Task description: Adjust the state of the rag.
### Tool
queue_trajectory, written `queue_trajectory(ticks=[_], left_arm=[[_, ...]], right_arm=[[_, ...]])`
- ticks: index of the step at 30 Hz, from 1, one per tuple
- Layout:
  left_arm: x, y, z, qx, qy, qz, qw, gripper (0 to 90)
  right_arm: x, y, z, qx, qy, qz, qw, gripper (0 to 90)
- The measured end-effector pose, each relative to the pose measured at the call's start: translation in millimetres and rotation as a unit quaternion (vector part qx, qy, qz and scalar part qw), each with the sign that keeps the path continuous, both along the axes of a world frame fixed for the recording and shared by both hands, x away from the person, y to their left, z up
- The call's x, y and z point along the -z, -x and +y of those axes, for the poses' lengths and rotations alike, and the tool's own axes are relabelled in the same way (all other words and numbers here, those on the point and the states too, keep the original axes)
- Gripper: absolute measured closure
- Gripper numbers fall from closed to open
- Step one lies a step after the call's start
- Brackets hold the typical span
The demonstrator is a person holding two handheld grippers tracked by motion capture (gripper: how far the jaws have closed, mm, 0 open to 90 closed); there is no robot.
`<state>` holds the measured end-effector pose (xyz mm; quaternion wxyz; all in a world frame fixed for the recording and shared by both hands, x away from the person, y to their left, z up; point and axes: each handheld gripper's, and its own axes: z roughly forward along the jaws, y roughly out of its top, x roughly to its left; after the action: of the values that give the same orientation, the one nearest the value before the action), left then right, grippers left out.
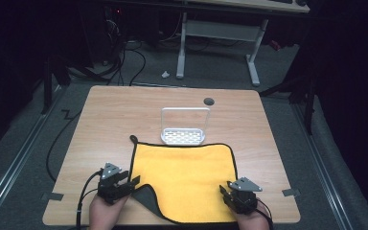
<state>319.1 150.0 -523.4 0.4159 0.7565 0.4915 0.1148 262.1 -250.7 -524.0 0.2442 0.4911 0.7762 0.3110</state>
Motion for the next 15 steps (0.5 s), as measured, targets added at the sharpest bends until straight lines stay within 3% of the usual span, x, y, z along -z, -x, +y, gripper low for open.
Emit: queue_trajectory(ticks=[2,5,8,11,15], left_arm=[[0.2,7.7,-3.9,0.011,-0.006,0.000,0.9999,45.6],[0.8,25.4,4.0,0.011,-0.005,0.002,0.9999,45.5],[3.1,42.1,14.4,0.006,-0.026,0.004,0.9996,44.9],[5.4,42.7,16.0,0.008,-0.036,0.005,0.9993,45.5],[5.2,33.0,-2.7,0.036,-0.060,-0.009,0.9975,51.3]], right_arm=[[0.5,0.5,1.8,0.000,0.002,0.000,1.0000,64.4],[1.9,1.1,-0.4,0.003,-0.002,0.002,1.0000,63.9],[2.2,2.0,-4.5,0.008,-0.007,0.004,0.9999,63.3],[2.3,3.0,-9.2,0.014,-0.011,0.005,0.9998,63.2],[1.2,1.0,-21.4,0.031,-0.007,0.009,0.9994,63.5]])
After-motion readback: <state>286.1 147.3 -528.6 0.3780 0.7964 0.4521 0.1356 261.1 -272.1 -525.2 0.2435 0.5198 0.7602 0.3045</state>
